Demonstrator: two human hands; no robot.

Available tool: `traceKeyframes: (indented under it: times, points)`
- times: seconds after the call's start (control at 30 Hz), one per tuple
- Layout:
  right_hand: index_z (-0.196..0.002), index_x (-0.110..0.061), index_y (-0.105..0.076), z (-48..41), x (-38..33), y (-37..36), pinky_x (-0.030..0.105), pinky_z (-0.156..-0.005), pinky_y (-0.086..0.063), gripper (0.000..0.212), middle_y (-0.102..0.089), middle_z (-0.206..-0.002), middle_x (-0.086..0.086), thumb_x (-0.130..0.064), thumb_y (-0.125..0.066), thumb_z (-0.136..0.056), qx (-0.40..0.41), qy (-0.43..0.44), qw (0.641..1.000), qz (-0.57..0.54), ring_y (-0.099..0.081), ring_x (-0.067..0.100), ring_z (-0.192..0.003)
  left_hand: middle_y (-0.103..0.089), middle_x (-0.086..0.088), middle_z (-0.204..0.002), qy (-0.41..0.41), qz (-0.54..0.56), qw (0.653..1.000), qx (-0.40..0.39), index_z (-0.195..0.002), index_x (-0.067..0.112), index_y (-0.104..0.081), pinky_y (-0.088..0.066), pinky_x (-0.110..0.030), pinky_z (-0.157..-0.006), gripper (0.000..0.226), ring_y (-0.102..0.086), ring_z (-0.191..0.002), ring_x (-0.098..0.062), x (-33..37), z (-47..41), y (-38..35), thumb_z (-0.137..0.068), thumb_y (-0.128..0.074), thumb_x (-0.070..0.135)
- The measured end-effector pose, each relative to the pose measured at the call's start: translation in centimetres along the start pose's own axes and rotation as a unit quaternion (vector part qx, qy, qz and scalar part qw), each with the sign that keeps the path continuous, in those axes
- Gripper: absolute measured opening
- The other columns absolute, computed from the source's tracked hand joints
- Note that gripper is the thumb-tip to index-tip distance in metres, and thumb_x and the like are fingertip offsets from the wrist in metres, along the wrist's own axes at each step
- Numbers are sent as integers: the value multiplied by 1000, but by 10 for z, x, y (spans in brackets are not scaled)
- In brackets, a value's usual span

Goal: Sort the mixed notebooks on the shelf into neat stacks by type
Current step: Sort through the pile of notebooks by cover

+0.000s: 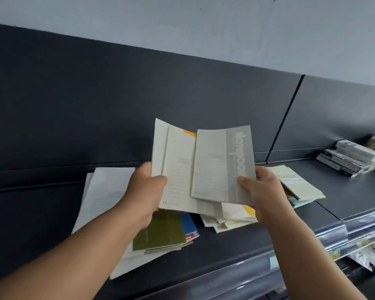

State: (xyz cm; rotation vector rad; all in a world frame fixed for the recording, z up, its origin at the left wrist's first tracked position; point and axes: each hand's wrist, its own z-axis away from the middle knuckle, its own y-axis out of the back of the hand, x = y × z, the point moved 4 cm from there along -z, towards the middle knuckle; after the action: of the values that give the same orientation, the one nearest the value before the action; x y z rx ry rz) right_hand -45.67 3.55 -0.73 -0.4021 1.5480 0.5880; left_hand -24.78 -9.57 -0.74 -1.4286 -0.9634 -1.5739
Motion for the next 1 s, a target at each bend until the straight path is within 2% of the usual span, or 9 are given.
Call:
traceKeyframes:
  times: [0.13,0.27,0.37,0.47,0.53,0.6,0.7,0.8,1.0]
  points:
    - [-96,-19,-63,-31,10,46,43,-75,-56,18,-70,-99,7,-2,-60,-90,-2,-20,999,28,-65,28,-90,-65,7,-94,-4,-11,1000,-7,-93,27,-57,-51,-27,-59,28,-62,-85,-13,1,-9,-55,-96,-43,3]
    - [-94,-19,-63,-52,20,70,31,-63,-49,19,-69,-90,2,-1,-58,-92,-13,-45,998,34,-64,22,-79,-65,6,-98,-3,-38,999,-19,-101,23,-57,-50,-25,-61,27,-61,-87,-11,-5,-17,-99,-94,-42,1]
    - [-107,-16,-62,-66,29,75,30,-62,-48,20,-69,-95,3,-2,-60,-92,-31,-62,996,59,-64,22,-83,-64,5,-105,-9,-65,998,-14,-111,22,-55,-48,-23,-60,31,-59,-86,-8,-9,-23,-121,-93,-42,1]
    - [-114,-13,-61,-78,36,72,29,-64,-49,26,-67,-96,-1,-6,-64,-90,-42,-49,987,150,-63,20,-87,-60,4,-105,-31,-171,985,11,-113,22,-48,-46,-25,-59,28,-56,-83,-9,-13,-30,-128,-91,-44,5]
    - [-118,-14,-60,-82,40,67,30,-67,-50,33,-64,-94,-5,-10,-67,-86,-48,-26,967,250,-61,16,-85,-58,2,-110,-52,-279,959,22,-118,21,-45,-52,-33,-69,32,-56,-90,-17,-18,-35,-127,-89,-48,9]
    - [-129,-15,-53,-82,46,61,35,-83,-50,47,-63,-110,-1,-17,-69,-85,-57,-14,944,325,-60,21,-101,-53,-2,-127,-72,-401,913,38,-131,20,-40,-49,-41,-89,47,-49,-111,-25,-23,-38,-124,-86,-51,13]
    - [-142,-18,-42,-81,47,56,39,-101,-39,58,-48,-141,4,-21,-64,-88,-64,3,923,378,-46,27,-127,-13,-2,-158,-89,-503,859,38,-151,22,-9,-25,-44,-114,74,-15,-142,-29,-22,-35,-124,-89,-49,22]
    - [-149,-23,-34,-80,46,51,43,-109,-37,59,-37,-152,1,-24,-56,-94,-91,13,901,424,-39,27,-135,5,1,-161,-132,-548,826,17,-152,27,-3,-14,-46,-117,71,4,-147,-25,-17,-33,-128,-93,-42,25]
    - [-148,-22,-36,-76,33,40,45,-113,-32,48,-36,-153,-1,-23,-42,-101,-83,79,867,485,-33,26,-140,-1,1,-162,-155,-575,804,-10,-152,27,-12,-10,-45,-116,60,5,-148,-23,-13,-32,-130,-99,-35,40]
